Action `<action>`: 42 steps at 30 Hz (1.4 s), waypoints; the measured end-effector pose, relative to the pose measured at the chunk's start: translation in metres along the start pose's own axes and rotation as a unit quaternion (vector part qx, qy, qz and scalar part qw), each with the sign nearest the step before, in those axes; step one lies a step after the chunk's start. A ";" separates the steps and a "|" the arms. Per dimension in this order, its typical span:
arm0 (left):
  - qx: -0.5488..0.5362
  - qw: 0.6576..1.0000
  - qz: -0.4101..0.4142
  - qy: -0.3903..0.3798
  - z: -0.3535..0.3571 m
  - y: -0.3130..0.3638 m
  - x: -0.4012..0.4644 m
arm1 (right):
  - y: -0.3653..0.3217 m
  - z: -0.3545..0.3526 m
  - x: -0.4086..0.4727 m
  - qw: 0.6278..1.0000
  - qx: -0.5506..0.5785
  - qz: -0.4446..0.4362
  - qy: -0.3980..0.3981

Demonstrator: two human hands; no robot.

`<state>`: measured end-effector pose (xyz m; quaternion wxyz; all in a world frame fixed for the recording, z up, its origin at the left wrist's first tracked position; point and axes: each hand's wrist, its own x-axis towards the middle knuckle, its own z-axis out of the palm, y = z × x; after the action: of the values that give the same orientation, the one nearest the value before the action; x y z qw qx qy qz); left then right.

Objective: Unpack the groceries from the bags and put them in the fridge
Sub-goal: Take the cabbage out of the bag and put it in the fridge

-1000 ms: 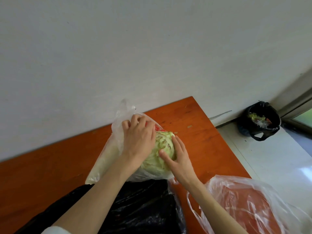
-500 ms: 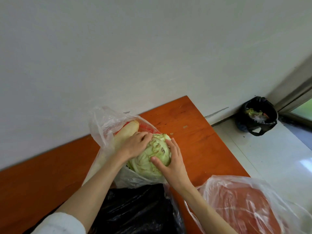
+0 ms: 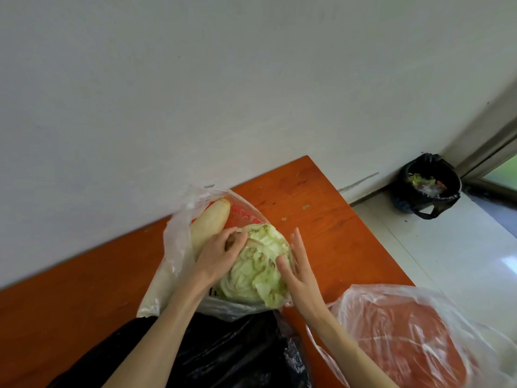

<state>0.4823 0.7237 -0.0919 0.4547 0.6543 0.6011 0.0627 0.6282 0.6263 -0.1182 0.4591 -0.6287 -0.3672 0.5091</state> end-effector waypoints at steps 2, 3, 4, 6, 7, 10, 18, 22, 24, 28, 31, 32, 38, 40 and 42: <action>-0.041 0.999 -0.008 -0.022 0.000 -0.004 -0.015 | 0.002 -0.001 -0.006 0.999 -0.030 0.000 0.033; -0.061 0.998 -0.012 -0.033 0.001 -0.005 -0.020 | 0.003 -0.001 -0.008 0.996 -0.069 -0.007 0.050; -0.058 0.998 -0.015 -0.037 0.002 -0.004 -0.025 | 0.002 -0.001 -0.011 0.994 -0.090 -0.011 0.062; -0.009 1.000 0.004 -0.020 0.005 -0.002 -0.033 | 0.003 -0.001 -0.015 0.994 -0.087 0.002 0.063; 0.021 1.000 0.018 -0.006 0.007 -0.001 -0.035 | 0.003 -0.001 -0.016 0.995 -0.083 0.014 0.058; 0.062 0.997 0.053 0.007 0.015 0.008 -0.038 | 0.011 -0.006 -0.019 0.997 -0.051 0.042 0.048; 0.089 0.982 0.132 -0.104 0.008 0.040 -0.022 | 0.025 -0.040 -0.030 0.982 0.088 0.117 0.116; 0.047 0.986 0.150 -0.062 0.008 0.045 -0.008 | 0.038 -0.047 -0.026 0.977 0.051 0.137 0.156; 0.052 0.986 0.159 0.009 0.021 0.046 -0.005 | 0.040 -0.051 -0.022 0.972 0.017 0.156 0.173; 0.114 0.991 0.063 0.033 0.025 0.043 0.016 | 0.036 -0.050 -0.026 0.971 -0.003 0.146 0.187; 0.033 0.994 -0.029 -0.095 0.023 0.044 0.014 | 0.027 -0.047 -0.028 0.971 0.072 0.154 0.170; -0.008 0.991 -0.045 -0.124 0.024 0.048 0.007 | 0.026 -0.047 -0.026 0.969 0.102 0.166 0.149; -0.145 0.973 -0.109 -0.141 0.036 0.049 -0.003 | 0.017 -0.041 -0.021 0.952 0.226 0.178 0.101; -0.145 0.979 -0.095 -0.109 0.039 0.053 -0.009 | 0.017 -0.040 -0.021 0.944 0.251 0.182 0.114; -0.134 0.986 -0.057 -0.076 0.038 0.061 -0.015 | 0.020 -0.036 -0.022 0.937 0.266 0.184 0.131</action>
<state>0.5465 0.6998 -0.0659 0.5859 0.5550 0.5868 0.0668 0.6588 0.5927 -0.1280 0.5519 -0.6009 -0.0327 0.5772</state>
